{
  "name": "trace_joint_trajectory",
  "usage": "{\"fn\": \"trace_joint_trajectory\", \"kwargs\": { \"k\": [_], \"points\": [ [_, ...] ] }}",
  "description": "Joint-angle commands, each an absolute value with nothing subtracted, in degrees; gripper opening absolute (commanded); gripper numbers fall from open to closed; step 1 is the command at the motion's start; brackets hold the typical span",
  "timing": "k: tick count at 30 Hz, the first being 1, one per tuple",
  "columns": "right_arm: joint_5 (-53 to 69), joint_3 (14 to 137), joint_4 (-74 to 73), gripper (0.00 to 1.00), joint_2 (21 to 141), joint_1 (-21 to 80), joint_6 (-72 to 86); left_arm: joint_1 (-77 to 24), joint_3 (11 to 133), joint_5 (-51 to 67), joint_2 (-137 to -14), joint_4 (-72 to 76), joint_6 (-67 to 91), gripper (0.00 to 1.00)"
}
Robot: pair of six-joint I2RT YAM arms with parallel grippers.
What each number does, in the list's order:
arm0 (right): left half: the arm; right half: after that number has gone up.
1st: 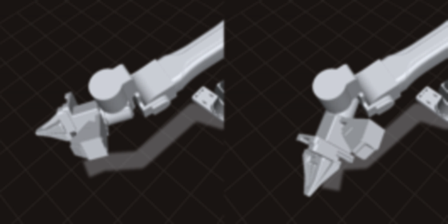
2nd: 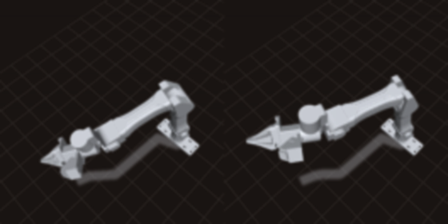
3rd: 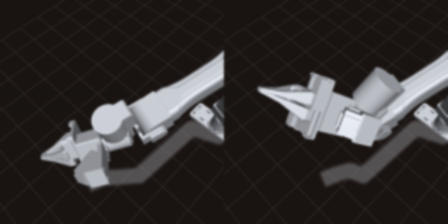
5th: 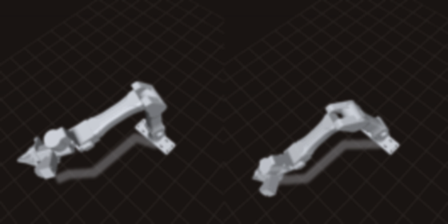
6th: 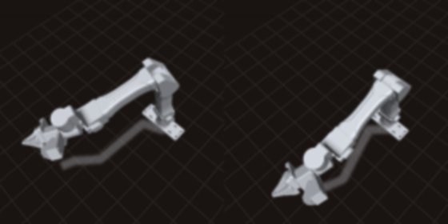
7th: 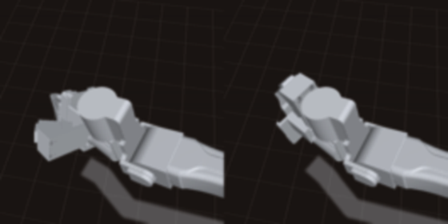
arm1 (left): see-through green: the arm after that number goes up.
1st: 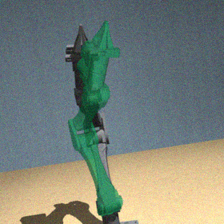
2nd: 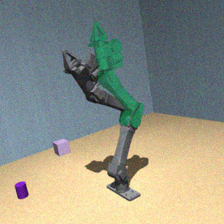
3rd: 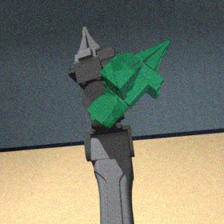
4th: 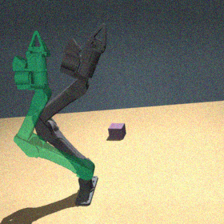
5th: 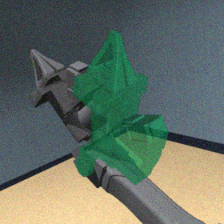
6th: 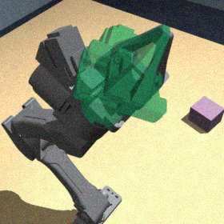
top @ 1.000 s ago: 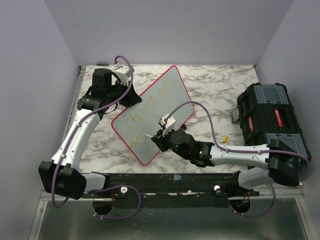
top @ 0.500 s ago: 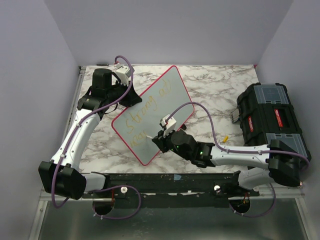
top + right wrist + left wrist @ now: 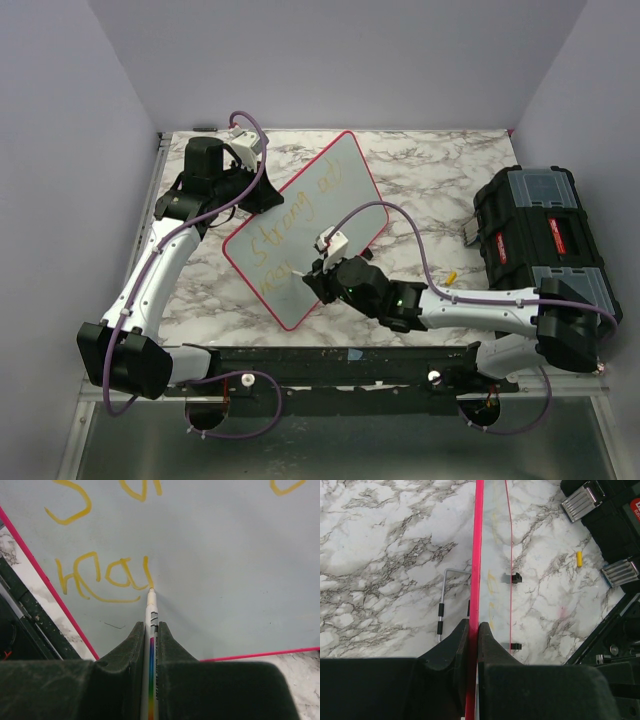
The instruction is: Write a sentence on the whiteboard
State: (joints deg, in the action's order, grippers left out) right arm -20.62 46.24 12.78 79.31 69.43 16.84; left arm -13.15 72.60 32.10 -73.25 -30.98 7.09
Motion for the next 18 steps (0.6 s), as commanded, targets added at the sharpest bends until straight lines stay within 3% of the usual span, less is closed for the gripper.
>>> {"fn": "trace_joint_trajectory", "kwargs": {
  "k": [1,18],
  "points": [
    [-22.17,49.23,12.38,0.01,81.25,69.27,15.93,-13.80,73.11,29.21,-72.03,-31.98,4.75,0.00],
    [-23.52,52.24,11.19,0.01,82.21,69.31,15.06,-13.80,73.20,28.57,-72.03,-32.17,4.64,0.00]
  ]
}}
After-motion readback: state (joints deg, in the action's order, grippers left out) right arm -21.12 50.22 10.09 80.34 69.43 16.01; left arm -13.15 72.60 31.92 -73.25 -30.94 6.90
